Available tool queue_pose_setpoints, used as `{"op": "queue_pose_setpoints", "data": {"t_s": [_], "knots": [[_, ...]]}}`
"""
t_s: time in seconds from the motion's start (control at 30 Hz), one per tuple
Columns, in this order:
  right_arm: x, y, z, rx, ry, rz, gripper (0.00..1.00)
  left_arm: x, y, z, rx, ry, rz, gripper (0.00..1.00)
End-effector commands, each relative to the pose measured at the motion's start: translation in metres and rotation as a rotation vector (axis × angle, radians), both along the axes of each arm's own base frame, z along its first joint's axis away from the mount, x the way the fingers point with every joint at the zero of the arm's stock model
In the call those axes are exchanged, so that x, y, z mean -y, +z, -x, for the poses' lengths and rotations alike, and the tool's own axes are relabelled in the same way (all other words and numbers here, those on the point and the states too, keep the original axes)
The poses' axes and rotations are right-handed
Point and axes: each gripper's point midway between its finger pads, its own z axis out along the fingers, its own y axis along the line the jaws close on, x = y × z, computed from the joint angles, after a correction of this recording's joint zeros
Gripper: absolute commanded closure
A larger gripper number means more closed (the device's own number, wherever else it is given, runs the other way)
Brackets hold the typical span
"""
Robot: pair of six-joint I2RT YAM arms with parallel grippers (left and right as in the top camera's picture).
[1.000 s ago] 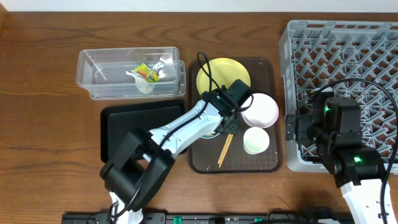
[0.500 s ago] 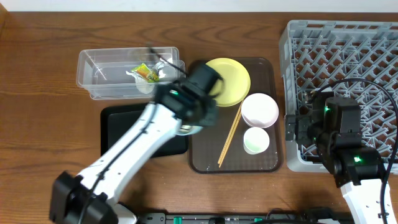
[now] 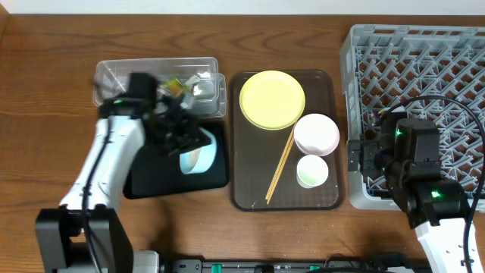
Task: Sort waste into correct bins and load items into the dishwasher rack
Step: 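Tip the blue bowl over the black tray to pour out the rice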
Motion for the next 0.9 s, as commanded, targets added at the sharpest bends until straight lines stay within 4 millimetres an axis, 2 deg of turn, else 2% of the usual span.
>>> {"op": "queue_pose_setpoints", "data": {"t_s": [0.0, 0.17, 0.33, 0.53, 0.77, 0.87], "knots": [[-0.003, 0.008, -0.002, 0.017, 0.003, -0.007, 0.01, -0.003, 0.015, 0.002, 0.043, 0.012, 0.247, 0.94], [-0.003, 0.008, -0.002, 0.018, 0.003, -0.007, 0.01, -0.023, 0.021, -0.004, 0.038, 0.129, 0.467, 0.94], [-0.003, 0.007, -0.002, 0.015, 0.003, -0.007, 0.01, -0.043, 0.035, -0.019, -0.013, 0.270, 0.744, 0.94], [-0.002, 0.007, -0.001, 0.015, 0.003, -0.006, 0.01, -0.064, 0.012, -0.027, -0.197, 0.415, 0.794, 0.94], [-0.003, 0.007, -0.001, 0.015, 0.003, -0.007, 0.01, -0.069, 0.011, -0.028, -0.519, 0.565, 0.862, 0.94], [-0.002, 0.007, -0.001, 0.014, 0.003, -0.006, 0.01, -0.069, 0.011, -0.028, -0.606, 0.599, 0.877, 0.94]]}}
